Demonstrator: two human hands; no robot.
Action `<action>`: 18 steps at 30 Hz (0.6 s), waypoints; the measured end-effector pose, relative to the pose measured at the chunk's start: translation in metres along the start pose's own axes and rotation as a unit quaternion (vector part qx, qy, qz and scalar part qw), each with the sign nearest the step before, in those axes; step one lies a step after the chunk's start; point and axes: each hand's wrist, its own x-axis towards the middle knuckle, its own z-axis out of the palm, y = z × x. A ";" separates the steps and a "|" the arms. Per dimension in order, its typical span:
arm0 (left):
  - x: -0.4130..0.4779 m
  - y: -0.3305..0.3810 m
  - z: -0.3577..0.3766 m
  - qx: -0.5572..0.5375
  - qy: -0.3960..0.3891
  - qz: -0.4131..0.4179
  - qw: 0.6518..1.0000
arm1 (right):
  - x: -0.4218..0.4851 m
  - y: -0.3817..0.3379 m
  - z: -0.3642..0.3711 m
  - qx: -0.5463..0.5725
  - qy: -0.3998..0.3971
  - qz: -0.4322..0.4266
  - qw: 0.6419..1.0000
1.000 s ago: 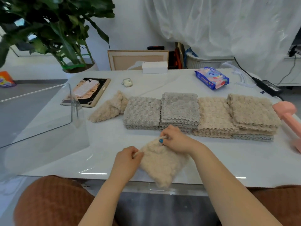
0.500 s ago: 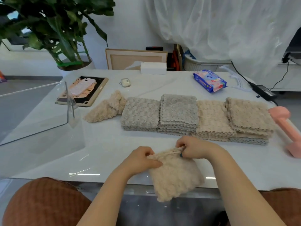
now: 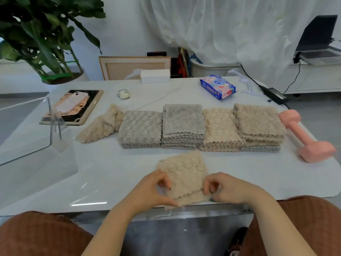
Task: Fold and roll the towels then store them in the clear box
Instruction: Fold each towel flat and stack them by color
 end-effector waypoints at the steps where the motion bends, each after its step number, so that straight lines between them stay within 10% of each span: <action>1: 0.000 -0.001 0.000 -0.037 0.030 -0.031 0.998 | 0.000 0.003 -0.001 0.028 0.006 0.010 1.000; 6: 0.017 -0.002 -0.002 -0.033 0.185 -0.198 0.962 | 0.023 0.004 -0.009 0.150 0.235 0.110 0.954; 13: 0.028 0.022 0.018 -0.045 0.219 -0.176 0.959 | 0.041 -0.014 0.014 0.143 0.259 0.144 0.944; 18: 0.018 0.036 0.011 -0.318 0.190 -0.170 0.913 | 0.024 -0.017 -0.005 0.256 0.290 0.116 0.915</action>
